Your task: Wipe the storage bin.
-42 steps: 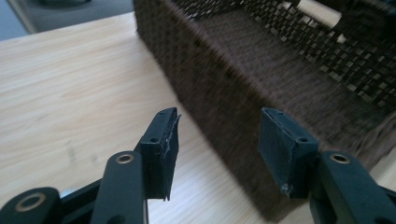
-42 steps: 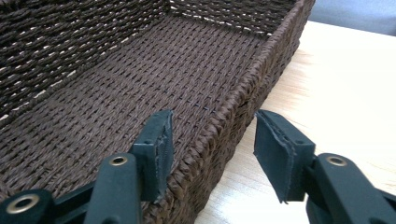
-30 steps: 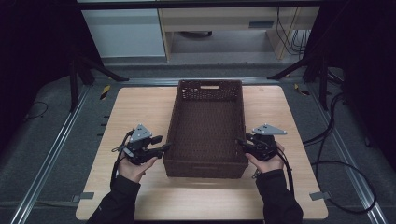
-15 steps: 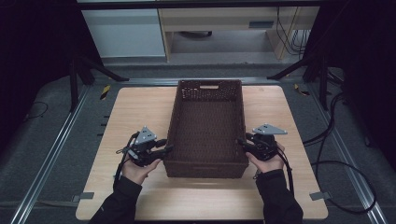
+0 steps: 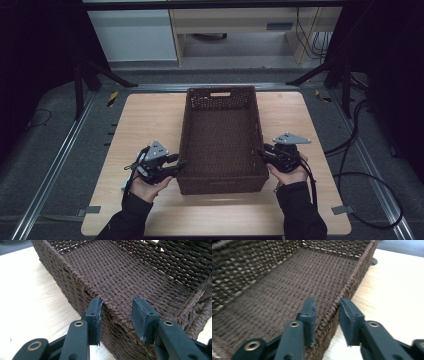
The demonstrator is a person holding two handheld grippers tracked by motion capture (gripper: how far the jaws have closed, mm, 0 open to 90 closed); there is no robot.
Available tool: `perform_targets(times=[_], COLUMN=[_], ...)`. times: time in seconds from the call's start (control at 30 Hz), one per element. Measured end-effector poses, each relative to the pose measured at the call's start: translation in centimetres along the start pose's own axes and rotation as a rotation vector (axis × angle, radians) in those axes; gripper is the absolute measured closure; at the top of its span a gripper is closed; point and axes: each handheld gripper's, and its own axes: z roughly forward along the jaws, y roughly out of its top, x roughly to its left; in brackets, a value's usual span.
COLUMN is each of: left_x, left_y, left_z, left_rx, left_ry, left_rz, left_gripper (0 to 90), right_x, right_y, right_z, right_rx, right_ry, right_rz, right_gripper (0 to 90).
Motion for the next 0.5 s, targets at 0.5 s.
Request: perform_targets(times=[0.5], left_x=[0.7], left_y=[0.4], left_z=[0.9], left_rx=[-0.021], left_ry=[-0.013], left_rz=[-0.011], left_gripper=[59.2], right_x=[-0.8], right_y=[0.5], right_z=[0.1], right_rx=[-0.018], right_ry=[-0.017], right_rz=[0.033], right_gripper=[60.9])
